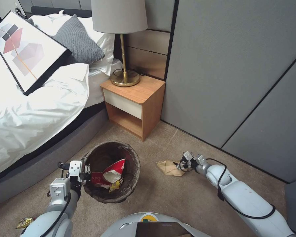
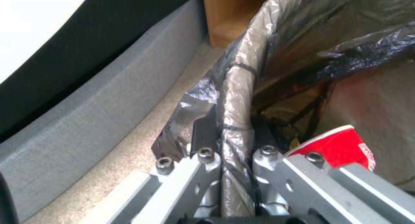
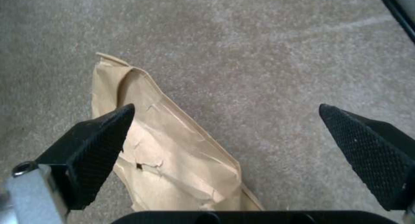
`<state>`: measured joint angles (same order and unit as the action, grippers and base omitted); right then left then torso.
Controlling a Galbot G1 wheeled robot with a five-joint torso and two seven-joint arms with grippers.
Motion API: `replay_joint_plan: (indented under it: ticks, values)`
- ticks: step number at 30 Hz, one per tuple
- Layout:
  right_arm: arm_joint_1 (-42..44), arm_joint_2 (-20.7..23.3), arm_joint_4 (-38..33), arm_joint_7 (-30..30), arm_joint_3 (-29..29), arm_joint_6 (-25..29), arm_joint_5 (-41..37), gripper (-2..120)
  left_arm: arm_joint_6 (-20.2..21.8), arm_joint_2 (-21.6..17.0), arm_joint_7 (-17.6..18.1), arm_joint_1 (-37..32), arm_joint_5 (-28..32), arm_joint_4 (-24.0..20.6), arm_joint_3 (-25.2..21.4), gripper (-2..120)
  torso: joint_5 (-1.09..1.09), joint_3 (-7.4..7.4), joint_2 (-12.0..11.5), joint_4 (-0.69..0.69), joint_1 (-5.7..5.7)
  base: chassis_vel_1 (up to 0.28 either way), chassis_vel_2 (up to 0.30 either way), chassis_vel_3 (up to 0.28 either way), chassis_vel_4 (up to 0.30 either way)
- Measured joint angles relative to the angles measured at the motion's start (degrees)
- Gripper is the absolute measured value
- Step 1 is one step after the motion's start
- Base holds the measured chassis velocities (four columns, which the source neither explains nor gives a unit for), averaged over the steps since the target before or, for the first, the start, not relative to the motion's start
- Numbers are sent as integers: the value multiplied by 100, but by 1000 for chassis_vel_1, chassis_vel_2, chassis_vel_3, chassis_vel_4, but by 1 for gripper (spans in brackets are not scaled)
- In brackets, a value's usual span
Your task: Pick up the trash bin, then pick up the garbage from the floor and place it into the trash bin.
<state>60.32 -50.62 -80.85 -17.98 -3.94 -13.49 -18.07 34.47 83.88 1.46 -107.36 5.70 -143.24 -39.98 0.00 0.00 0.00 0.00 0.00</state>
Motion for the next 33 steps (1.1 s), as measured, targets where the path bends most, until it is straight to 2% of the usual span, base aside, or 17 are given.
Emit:
replay_joint_plan:
  ticks: [12,33]
  values:
    - [-262,-240,401,-38,415,74,246,100,-7,17,13,65,-9,0,6,2,0,0,0,0,0,0,0,0,0]
    - [-573,-471,1062,-104,799,171,444,100,-4,-11,15,205,23,0,-13,2,0,0,0,0,0,0,0,0,0]
